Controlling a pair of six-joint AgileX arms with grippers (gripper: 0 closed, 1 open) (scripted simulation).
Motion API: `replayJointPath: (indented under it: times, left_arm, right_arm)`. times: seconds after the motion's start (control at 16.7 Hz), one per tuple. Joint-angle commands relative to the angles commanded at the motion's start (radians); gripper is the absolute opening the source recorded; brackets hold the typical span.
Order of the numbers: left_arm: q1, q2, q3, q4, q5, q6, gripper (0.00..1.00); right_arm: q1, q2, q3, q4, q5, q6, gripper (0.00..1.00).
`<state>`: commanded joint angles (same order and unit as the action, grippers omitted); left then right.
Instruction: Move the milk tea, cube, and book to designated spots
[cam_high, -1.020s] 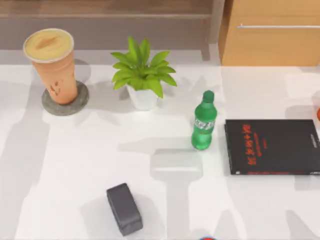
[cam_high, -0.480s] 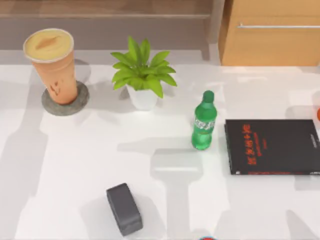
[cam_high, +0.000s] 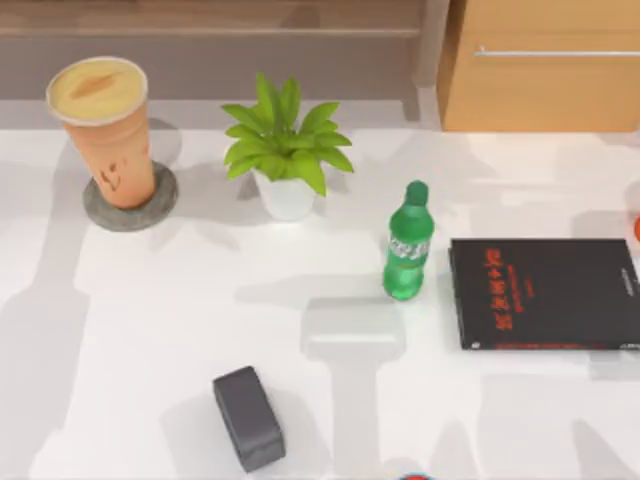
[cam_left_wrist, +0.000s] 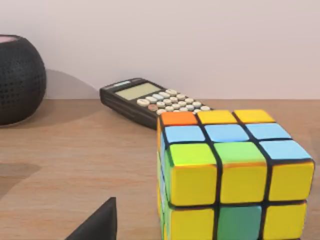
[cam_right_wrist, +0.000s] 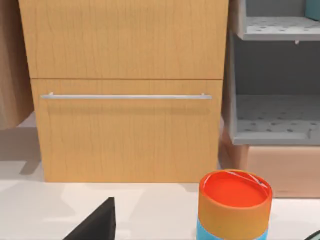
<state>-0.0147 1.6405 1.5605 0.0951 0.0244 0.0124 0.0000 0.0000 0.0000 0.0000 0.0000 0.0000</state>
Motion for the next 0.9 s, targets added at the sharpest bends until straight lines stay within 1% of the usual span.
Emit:
replayJointPath:
  times: [0.12,0.24,0.72,0.9]
  left_arm:
    - [0.001,-0.125,-0.118,-0.005,-0.002,-0.001,1.0]
    - [0.003,-0.287,-0.275,-0.015,-0.004,-0.002,1.0]
    - [0.01,-1.128,-1.079,-0.085,-0.016,-0.01,1.0]
    - [0.012,-1.388,-1.324,-0.098,-0.02,-0.012,1.0]
  right_arm:
    - [0.0,0.0,0.0,0.0,0.0,0.0,1.0]
    - [0.0,0.0,0.0,0.0,0.0,0.0,1.0]
    - [0.0,0.0,0.0,0.0,0.0,0.0,1.0]
    - [0.0,0.0,0.0,0.0,0.0,0.0,1.0]
